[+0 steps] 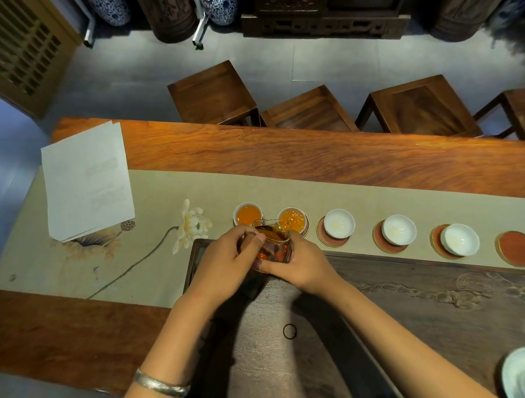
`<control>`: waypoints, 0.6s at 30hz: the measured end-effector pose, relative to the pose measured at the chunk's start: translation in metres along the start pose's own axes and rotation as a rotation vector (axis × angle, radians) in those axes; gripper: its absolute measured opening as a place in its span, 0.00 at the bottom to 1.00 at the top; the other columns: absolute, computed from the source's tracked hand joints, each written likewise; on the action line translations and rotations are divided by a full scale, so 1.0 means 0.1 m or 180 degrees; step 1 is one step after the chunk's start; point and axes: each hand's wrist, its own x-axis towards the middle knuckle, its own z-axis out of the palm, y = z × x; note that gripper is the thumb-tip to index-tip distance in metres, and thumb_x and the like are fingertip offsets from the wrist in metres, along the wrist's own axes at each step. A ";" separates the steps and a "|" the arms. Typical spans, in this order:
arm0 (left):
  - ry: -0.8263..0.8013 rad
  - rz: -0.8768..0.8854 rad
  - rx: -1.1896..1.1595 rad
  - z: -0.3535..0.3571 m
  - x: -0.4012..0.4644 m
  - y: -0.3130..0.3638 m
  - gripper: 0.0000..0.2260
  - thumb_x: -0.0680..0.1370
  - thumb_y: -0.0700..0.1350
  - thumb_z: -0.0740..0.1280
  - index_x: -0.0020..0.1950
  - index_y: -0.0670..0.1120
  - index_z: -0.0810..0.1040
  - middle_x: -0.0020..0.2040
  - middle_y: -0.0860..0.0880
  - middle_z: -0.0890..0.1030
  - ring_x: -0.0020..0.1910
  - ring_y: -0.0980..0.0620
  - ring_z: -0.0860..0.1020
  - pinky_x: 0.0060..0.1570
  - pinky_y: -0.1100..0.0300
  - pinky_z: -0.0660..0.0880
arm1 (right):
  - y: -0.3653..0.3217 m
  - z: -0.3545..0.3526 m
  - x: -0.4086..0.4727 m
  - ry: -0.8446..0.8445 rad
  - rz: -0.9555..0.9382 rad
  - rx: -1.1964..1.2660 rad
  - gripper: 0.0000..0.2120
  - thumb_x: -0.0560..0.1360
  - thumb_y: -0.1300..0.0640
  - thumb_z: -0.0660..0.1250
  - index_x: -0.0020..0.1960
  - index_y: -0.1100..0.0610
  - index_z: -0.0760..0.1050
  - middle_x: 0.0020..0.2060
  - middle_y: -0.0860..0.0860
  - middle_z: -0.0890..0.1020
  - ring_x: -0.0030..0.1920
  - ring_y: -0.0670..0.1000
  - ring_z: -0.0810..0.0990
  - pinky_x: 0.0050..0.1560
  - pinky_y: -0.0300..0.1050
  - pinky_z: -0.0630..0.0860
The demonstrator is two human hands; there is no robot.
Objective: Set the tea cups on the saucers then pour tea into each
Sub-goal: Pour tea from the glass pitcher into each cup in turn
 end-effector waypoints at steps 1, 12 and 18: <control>-0.0004 0.0008 -0.0010 0.00 0.00 0.00 0.09 0.78 0.57 0.62 0.47 0.56 0.80 0.42 0.58 0.83 0.42 0.63 0.80 0.44 0.60 0.76 | 0.00 0.00 0.00 -0.0009 -0.0010 0.0001 0.33 0.58 0.25 0.71 0.57 0.36 0.67 0.44 0.30 0.79 0.46 0.29 0.77 0.43 0.26 0.69; 0.0061 -0.0012 0.0014 0.02 -0.02 -0.01 0.11 0.76 0.59 0.61 0.47 0.57 0.79 0.43 0.58 0.84 0.43 0.62 0.81 0.47 0.57 0.78 | -0.01 -0.01 -0.03 -0.0033 -0.0008 0.0091 0.37 0.57 0.27 0.72 0.60 0.42 0.71 0.49 0.36 0.81 0.50 0.36 0.79 0.50 0.34 0.74; 0.0063 0.0023 0.0051 0.03 -0.07 -0.02 0.06 0.79 0.54 0.64 0.48 0.57 0.79 0.43 0.59 0.83 0.43 0.63 0.80 0.42 0.67 0.74 | 0.00 -0.01 -0.06 -0.0004 -0.0060 0.0081 0.37 0.58 0.28 0.73 0.61 0.44 0.72 0.49 0.37 0.82 0.50 0.35 0.79 0.47 0.32 0.72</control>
